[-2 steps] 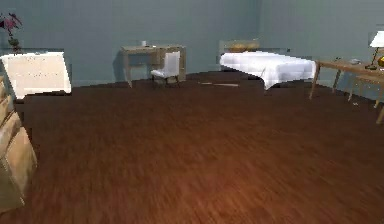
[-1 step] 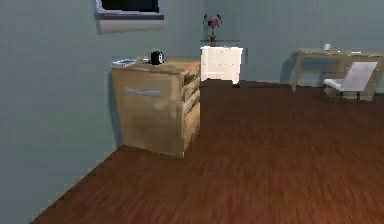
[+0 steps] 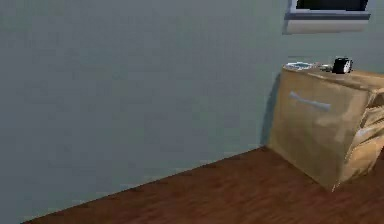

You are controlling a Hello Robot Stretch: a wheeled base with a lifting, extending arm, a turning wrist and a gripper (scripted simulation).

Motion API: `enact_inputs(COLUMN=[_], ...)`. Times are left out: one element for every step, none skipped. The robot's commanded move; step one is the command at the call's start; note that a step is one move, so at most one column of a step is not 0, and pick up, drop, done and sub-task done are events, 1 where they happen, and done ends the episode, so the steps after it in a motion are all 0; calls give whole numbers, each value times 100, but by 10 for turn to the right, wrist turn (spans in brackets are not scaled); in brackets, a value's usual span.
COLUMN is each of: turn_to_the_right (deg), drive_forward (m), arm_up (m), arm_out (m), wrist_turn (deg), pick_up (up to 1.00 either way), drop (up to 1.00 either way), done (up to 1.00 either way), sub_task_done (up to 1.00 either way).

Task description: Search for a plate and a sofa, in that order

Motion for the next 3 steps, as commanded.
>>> enact_inputs(turn_to_the_right=[-240,0,450], drive_forward=[0,5,0], arm_up=[0,0,0], arm_out=[0,0,0], wrist_turn=[0,0,0], pick_up=[0,0,0], drop=[0,0,0], done=[0,0,0], sub_task_done=[0,0,0])
